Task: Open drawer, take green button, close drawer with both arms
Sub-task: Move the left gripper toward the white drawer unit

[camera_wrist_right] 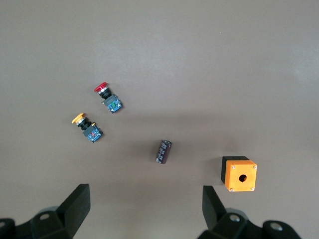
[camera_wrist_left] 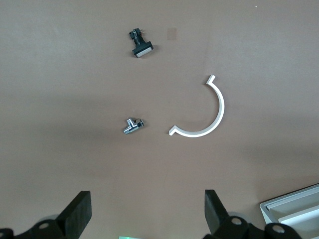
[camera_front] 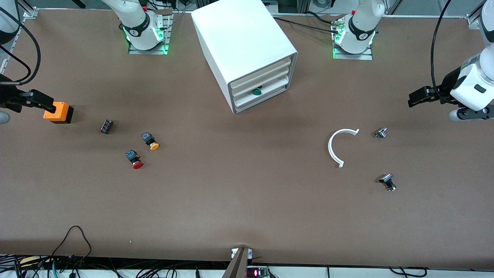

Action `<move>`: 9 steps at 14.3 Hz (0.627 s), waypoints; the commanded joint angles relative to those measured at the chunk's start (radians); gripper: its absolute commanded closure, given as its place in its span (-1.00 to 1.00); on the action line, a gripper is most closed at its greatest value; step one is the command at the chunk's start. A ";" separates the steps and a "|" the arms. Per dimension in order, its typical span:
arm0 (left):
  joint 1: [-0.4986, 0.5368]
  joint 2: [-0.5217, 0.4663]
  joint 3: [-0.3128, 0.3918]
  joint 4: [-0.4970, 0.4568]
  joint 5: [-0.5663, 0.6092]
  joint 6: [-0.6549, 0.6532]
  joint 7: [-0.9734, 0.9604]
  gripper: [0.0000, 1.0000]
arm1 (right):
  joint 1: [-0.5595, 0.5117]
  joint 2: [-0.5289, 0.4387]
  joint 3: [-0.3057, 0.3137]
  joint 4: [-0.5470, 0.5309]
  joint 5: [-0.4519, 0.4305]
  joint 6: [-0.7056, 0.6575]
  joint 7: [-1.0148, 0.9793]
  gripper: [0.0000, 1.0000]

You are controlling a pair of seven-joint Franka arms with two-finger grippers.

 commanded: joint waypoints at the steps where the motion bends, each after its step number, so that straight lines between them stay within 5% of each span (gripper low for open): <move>1: 0.004 0.015 -0.002 0.032 0.004 -0.024 0.024 -1.00 | -0.001 -0.002 0.009 0.006 -0.003 -0.011 0.007 -1.00; 9: 0.006 0.016 0.000 0.033 -0.017 -0.023 0.015 -1.00 | -0.002 -0.001 0.009 0.012 -0.003 -0.011 0.007 -1.00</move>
